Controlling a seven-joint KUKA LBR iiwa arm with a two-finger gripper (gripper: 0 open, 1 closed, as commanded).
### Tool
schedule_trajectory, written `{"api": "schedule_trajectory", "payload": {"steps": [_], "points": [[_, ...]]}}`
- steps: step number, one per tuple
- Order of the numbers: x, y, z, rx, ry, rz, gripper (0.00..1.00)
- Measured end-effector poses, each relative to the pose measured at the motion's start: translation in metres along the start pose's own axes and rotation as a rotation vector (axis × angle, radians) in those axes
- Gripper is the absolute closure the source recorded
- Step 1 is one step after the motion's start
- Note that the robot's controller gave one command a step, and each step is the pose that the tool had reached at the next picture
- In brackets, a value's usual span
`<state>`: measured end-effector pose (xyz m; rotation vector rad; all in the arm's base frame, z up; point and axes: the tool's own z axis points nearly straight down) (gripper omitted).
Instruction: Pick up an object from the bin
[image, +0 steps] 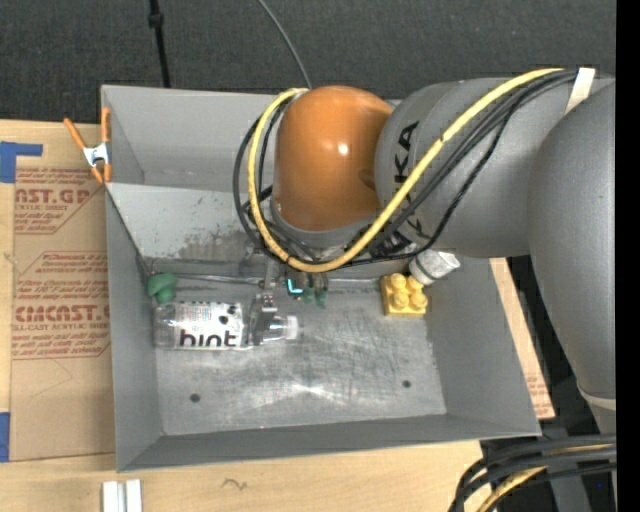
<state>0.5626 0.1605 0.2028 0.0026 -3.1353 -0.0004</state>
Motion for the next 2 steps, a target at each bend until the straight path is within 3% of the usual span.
{"api": "schedule_trajectory", "payload": {"steps": [1,2], "points": [[-0.002,-0.001,-0.004,-0.001,-0.008,0.001,0.0],[0.012,-0.011,0.069,-0.002,-0.012,-0.022,0.0]]}}
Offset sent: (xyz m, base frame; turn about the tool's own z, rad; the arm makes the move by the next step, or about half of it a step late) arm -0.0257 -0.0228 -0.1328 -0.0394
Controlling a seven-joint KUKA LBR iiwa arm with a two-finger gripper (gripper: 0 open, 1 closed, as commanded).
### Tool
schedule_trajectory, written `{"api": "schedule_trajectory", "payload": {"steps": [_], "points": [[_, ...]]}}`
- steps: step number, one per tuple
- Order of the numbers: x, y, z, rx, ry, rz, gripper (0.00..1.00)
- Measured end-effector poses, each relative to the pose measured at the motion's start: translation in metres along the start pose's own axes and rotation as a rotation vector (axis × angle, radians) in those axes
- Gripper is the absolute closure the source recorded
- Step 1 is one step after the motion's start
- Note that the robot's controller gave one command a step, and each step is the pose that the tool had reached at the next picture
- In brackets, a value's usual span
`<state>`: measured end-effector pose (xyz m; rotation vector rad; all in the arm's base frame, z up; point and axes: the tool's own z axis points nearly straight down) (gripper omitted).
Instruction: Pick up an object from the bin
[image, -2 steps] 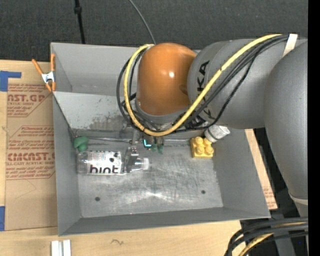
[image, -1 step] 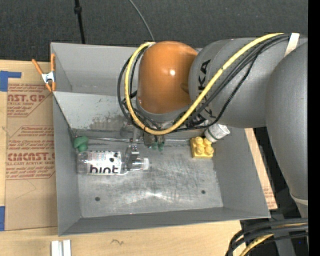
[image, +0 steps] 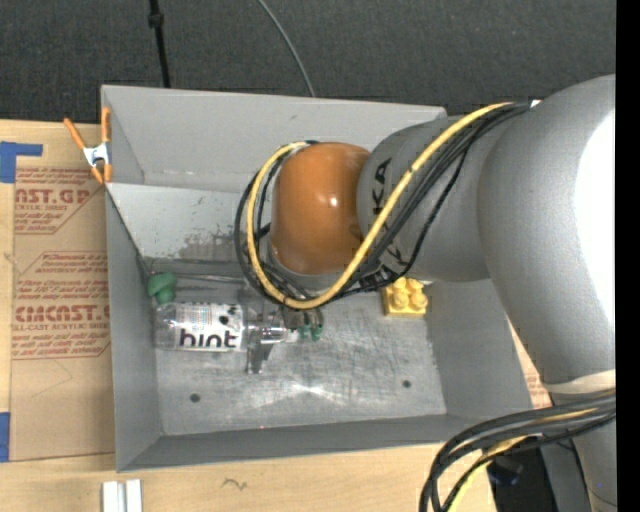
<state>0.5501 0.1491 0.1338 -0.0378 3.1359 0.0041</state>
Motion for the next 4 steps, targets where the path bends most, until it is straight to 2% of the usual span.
{"api": "schedule_trajectory", "payload": {"steps": [1,2,3,4], "points": [[0.005,-0.004,0.045,0.002,0.009,-0.002,0.0],[-0.009,-0.036,0.024,0.003,0.002,-0.049,0.0],[0.023,-0.027,0.061,0.001,0.001,-0.009,0.0],[0.002,-0.017,0.059,0.008,0.01,-0.083,1.0]]}}
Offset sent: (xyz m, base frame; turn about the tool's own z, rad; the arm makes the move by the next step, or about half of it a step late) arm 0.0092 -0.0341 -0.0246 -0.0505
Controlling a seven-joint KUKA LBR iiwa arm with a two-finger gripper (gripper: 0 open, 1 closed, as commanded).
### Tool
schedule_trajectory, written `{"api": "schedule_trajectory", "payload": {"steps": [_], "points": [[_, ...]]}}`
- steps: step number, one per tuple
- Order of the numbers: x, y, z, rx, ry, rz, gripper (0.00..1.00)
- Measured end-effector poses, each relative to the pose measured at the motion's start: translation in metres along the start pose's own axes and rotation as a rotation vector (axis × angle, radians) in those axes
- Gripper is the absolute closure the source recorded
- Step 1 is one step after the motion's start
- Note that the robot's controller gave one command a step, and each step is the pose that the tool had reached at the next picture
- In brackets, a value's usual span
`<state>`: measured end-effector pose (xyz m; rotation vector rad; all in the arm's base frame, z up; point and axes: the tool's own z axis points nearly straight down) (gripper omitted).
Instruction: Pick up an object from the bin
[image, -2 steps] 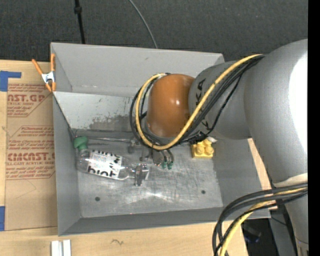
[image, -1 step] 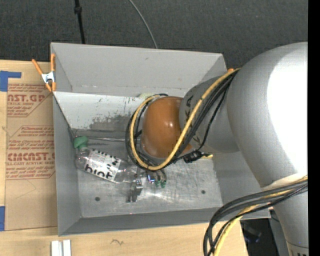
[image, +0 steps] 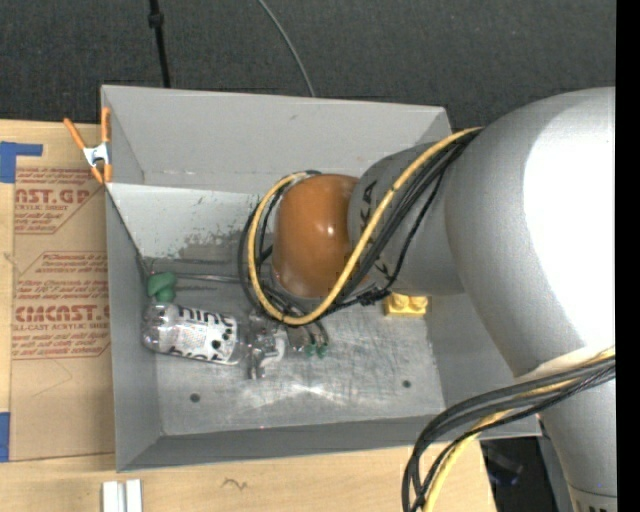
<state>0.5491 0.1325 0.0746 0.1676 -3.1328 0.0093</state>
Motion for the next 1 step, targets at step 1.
{"api": "schedule_trajectory", "payload": {"steps": [1], "points": [[0.0,0.0,0.0,0.0,0.0,0.0,1.0]]}}
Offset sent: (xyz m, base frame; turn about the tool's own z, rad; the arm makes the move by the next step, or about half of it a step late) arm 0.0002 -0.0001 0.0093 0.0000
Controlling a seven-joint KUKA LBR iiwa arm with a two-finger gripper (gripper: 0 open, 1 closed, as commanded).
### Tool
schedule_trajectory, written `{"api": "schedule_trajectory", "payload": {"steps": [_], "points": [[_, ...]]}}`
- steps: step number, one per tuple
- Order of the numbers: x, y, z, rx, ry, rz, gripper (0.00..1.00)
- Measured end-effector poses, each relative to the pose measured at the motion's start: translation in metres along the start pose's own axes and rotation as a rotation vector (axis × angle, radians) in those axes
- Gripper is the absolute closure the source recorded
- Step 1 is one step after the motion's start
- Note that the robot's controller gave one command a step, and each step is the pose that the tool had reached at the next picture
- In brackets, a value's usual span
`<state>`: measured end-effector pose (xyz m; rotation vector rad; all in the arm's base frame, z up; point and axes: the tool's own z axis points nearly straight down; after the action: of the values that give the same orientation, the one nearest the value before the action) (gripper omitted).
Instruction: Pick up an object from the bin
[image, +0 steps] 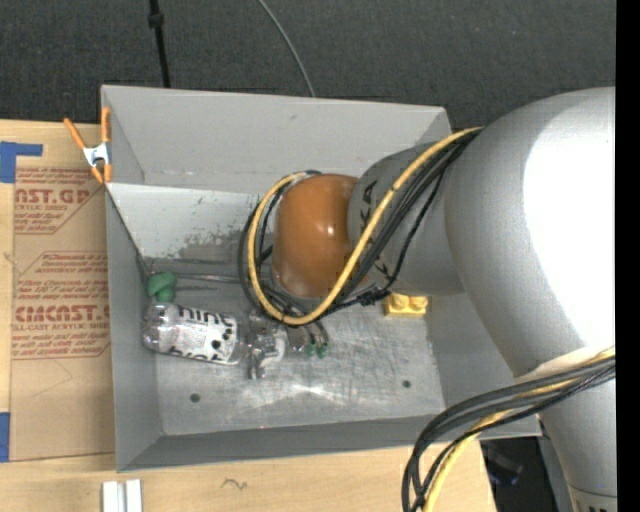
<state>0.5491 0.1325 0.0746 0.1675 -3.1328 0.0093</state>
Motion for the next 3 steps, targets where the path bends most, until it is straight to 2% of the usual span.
{"api": "schedule_trajectory", "payload": {"steps": [3], "points": [[0.001,0.0,-0.011,-0.004,-0.005,0.0,1.0]]}}
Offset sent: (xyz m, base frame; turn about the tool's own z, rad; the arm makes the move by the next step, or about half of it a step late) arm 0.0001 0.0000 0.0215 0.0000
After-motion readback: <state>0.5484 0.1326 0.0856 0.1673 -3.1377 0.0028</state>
